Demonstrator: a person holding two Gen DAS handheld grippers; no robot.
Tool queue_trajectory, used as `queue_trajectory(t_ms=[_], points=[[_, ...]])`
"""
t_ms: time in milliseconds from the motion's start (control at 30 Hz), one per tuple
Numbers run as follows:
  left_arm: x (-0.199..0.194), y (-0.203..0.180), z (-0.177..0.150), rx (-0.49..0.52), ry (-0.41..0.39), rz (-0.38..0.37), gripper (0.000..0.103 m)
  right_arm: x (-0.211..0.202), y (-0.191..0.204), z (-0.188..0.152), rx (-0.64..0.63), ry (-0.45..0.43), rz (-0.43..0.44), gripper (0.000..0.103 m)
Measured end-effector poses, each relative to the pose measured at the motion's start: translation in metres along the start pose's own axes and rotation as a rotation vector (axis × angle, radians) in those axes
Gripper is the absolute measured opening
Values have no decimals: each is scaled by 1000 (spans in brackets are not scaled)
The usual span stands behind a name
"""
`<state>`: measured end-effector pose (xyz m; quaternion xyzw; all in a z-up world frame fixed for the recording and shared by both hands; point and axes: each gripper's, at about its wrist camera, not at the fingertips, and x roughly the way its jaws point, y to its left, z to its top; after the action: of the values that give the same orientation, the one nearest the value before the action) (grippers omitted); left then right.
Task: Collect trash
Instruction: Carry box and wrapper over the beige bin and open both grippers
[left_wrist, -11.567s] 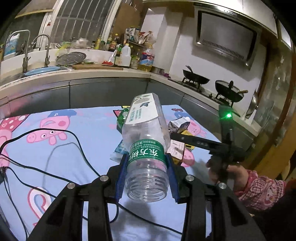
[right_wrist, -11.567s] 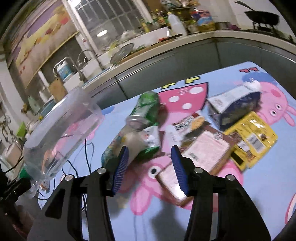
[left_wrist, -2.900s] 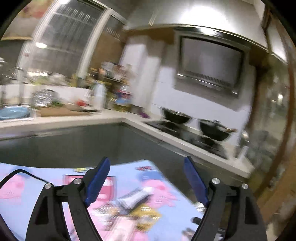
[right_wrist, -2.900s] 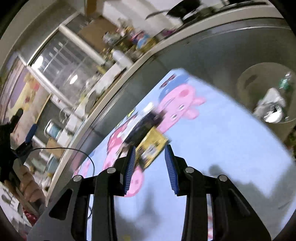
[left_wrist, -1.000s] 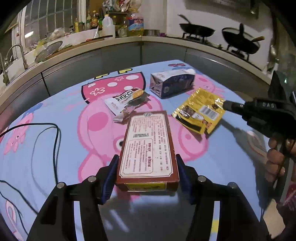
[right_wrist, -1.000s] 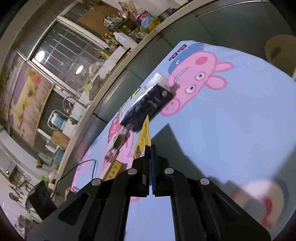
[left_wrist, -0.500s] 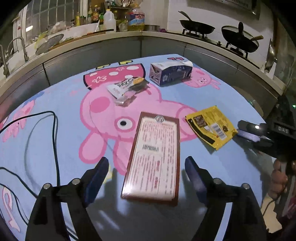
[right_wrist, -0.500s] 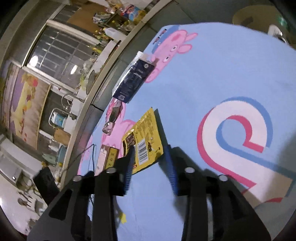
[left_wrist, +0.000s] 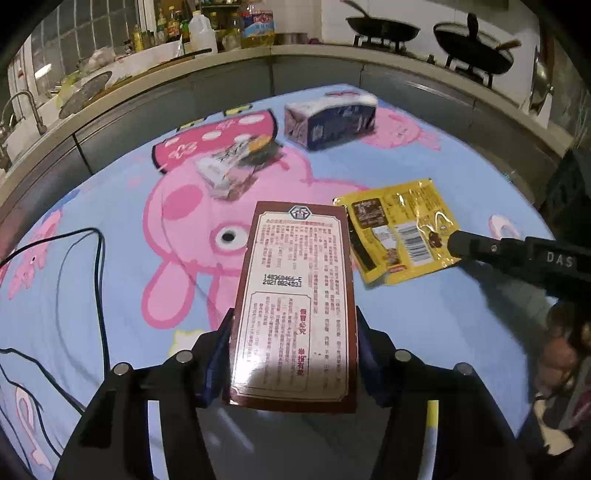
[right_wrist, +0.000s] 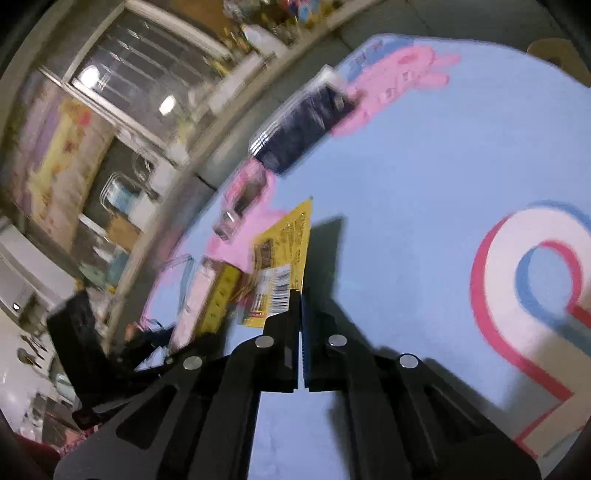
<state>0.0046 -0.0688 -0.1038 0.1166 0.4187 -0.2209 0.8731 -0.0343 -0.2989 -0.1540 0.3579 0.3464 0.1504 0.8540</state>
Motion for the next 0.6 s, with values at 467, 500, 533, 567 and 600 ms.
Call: queue_trajectory(t_ms=[467,500,533,567,600], points=[[21,-104,106,122,-49,-250,59,-105,-85,50,186,-306,-87,1],[26,-122,118,146,-49,-275,59,-117,-96,55,206,-338,-102,1],[28,-134,126,161,-50,-293,59,-125,-103,59,219,-358,-108,1],[33,-150,137,179,-53,-317,59,-136,-113,63,237,-389,-121,1],[38,-167,150,194,-56,-345,59,-144,-121,66,248,-410,-134,1]])
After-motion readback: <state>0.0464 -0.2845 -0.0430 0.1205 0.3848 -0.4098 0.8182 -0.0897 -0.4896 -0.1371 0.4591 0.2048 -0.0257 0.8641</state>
